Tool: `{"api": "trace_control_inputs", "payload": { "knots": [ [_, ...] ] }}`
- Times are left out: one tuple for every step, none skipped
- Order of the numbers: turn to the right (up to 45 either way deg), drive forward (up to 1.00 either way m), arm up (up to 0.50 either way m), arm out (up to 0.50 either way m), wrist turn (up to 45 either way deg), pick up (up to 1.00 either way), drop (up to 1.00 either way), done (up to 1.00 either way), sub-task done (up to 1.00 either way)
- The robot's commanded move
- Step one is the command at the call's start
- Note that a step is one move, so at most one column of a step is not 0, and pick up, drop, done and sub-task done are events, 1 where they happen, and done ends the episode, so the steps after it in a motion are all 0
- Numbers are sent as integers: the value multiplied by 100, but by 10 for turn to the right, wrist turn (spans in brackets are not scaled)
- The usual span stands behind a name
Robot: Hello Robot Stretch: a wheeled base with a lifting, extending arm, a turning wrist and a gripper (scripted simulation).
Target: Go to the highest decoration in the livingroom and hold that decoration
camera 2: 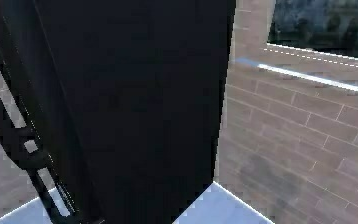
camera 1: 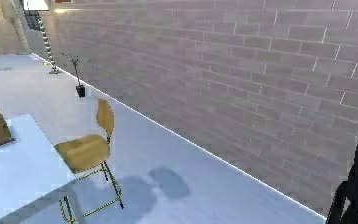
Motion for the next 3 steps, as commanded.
{"api": "trace_control_inputs", "payload": {
  "knots": [
    [0, 100, 0, 0, 0, 0, 0, 0, 0],
    [0, 45, 0, 0, 0, 0, 0, 0, 0],
    [-420, 0, 0, 0, 0, 0, 0, 0, 0]
  ]
}}
